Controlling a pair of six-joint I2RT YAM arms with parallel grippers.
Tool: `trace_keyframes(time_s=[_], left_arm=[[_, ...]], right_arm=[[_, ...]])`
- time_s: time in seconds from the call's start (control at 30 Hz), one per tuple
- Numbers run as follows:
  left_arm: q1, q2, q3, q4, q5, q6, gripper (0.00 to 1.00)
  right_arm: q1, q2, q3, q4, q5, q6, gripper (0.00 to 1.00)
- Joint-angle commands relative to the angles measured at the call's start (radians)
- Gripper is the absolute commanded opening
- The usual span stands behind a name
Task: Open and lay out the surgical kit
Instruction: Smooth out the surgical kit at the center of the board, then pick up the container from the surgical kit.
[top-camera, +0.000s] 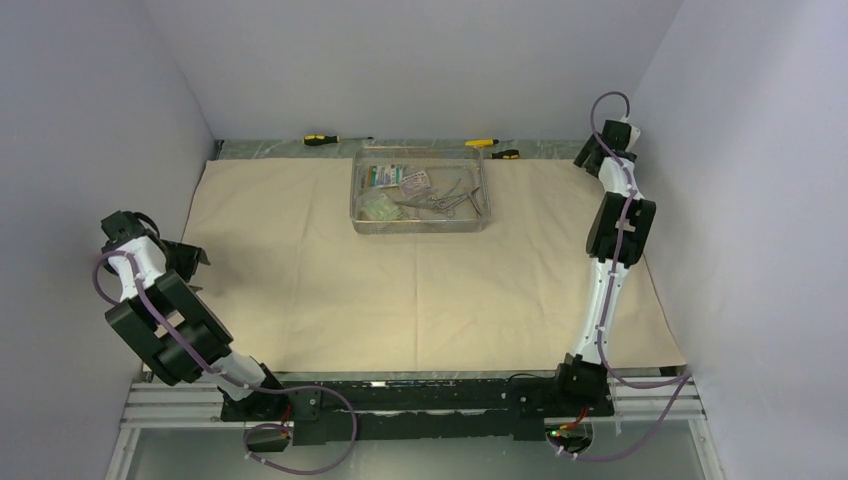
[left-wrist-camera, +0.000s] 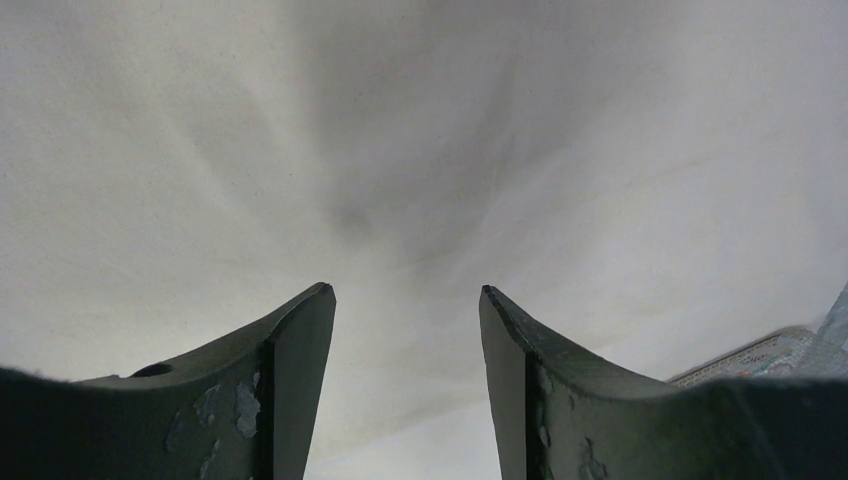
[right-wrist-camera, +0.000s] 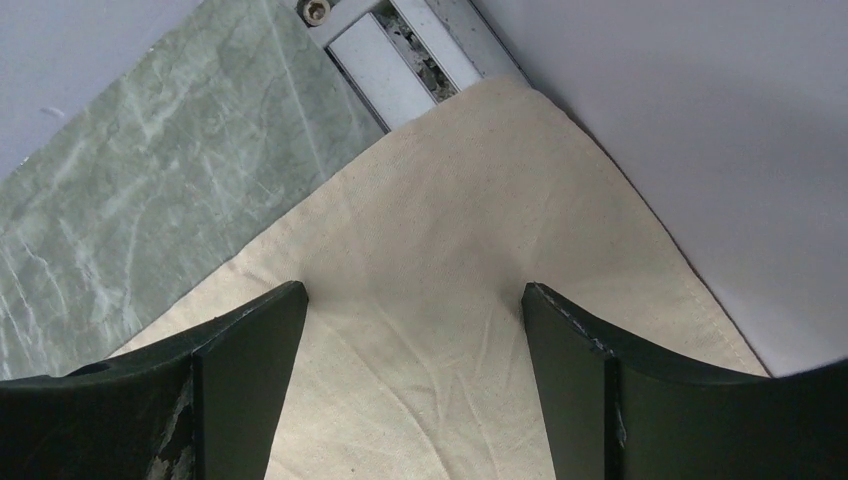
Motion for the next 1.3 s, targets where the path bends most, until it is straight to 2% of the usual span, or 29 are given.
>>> trace_keyframes(time_s=[0.0, 0.17, 0.37, 0.5, 0.7, 0.87, 1.03, 1.17, 1.27], left_arm=[[-0.009, 0.000, 0.072, 0.034, 0.023, 0.064, 0.62], [-0.039, -0.046, 0.085, 0.090, 0.138, 0.122, 0.64], [-0.128, -0.087, 0.109, 0.140, 0.235, 0.157, 0.75], [-0.247, -0.094, 0.149, 0.142, 0.206, 0.192, 0.79], [-0.450, -0.034, 0.201, 0.185, 0.195, 0.204, 0.80], [-0.635, 0.081, 0.257, 0.221, 0.215, 0.172, 0.78], [-0.797, 0.162, 0.297, 0.223, 0.154, 0.160, 0.78], [-0.868, 0.215, 0.321, 0.222, 0.140, 0.159, 0.79], [-0.908, 0.260, 0.346, 0.212, 0.119, 0.161, 0.78]], right_arm=[[0.007, -0.050, -0.011, -0.005, -0.023, -0.037, 0.84], [0.040, -0.205, -0.058, -0.015, -0.097, -0.057, 0.86], [0.113, -0.389, -0.123, -0.105, -0.141, -0.051, 0.87], [0.184, -0.468, -0.180, -0.148, -0.173, -0.028, 0.87], [0.314, -0.506, -0.243, -0.178, -0.220, -0.003, 0.85], [0.412, -0.522, -0.291, -0.328, -0.121, 0.071, 0.84], [0.451, -0.599, -0.443, -0.408, -0.127, 0.115, 0.82], [0.483, -0.689, -0.598, -0.367, -0.146, 0.104, 0.81], [0.503, -0.702, -0.650, -0.369, -0.118, 0.104, 0.79]])
